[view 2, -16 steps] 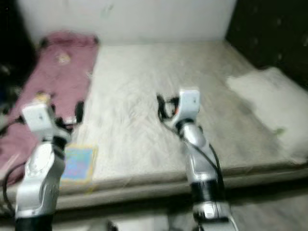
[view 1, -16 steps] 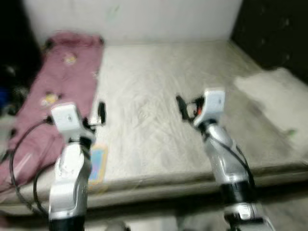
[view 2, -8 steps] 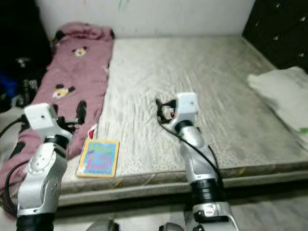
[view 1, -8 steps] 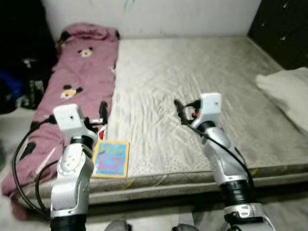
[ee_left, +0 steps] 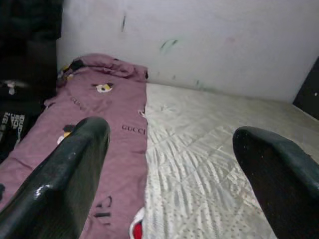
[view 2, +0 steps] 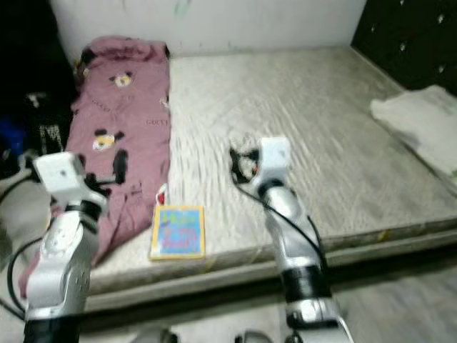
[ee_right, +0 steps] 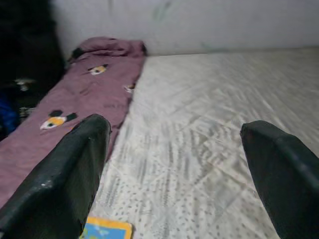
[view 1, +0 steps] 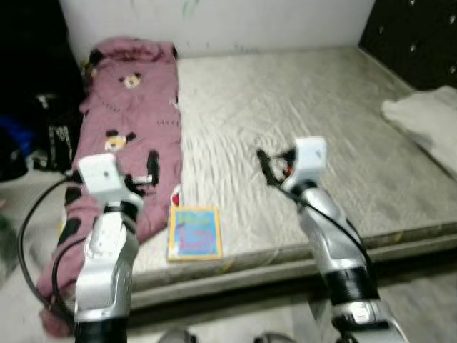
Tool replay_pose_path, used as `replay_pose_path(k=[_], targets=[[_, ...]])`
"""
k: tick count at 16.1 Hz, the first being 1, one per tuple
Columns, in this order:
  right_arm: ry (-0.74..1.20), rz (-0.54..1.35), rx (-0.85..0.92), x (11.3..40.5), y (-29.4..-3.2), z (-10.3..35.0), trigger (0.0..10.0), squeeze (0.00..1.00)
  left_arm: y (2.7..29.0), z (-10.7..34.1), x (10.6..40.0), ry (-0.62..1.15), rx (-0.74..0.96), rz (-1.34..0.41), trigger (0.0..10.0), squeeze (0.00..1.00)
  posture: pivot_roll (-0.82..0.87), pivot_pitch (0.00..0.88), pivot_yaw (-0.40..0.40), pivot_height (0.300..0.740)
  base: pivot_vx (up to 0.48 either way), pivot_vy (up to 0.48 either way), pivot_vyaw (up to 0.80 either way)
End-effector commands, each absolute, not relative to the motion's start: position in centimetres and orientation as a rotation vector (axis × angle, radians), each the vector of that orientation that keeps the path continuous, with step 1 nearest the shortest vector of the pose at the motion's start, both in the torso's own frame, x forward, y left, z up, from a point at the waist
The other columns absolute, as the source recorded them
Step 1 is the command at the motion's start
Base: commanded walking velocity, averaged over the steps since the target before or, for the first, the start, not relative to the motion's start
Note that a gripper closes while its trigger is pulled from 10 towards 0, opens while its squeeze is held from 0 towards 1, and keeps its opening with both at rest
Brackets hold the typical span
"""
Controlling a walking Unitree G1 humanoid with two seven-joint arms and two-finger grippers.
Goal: Clean up the room
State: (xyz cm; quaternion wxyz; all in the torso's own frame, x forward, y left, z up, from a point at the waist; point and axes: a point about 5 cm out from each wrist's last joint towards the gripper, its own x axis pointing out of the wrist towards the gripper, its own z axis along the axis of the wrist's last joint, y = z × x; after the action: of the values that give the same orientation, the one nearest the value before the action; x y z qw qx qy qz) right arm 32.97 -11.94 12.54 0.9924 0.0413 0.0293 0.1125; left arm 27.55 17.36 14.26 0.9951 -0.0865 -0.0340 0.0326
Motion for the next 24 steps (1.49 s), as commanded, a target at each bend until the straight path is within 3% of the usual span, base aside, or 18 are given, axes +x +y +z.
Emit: replay_pose_path(k=[1, 22, 24], targets=[[0.034, 0.256, 0.086, 33.2, -11.0, 13.3, 10.0, 0.0, 18.1, 14.4, 27.6, -0.072, -0.158, 0.086, 10.0, 0.0, -0.07, 0.0, -0.009, 0.74, 0.0, 0.48, 0.0], [0.035, 0.258, 0.087, 33.3, -11.0, 13.3, 10.0, 0.0, 18.0, 14.5, 27.6, -0.08, -0.158, 0.088, 10.0, 0.0, -0.07, 0.0, -0.01, 0.74, 0.0, 0.48, 0.0], [0.019, 0.232, -0.015, 33.1, -11.8, 13.1, 10.0, 0.0, 18.4, 12.7, 27.5, -0.048, -0.116, 0.156, 10.0, 0.0, -0.09, 0.0, -0.022, 0.74, 0.0, 0.0, 0.0]])
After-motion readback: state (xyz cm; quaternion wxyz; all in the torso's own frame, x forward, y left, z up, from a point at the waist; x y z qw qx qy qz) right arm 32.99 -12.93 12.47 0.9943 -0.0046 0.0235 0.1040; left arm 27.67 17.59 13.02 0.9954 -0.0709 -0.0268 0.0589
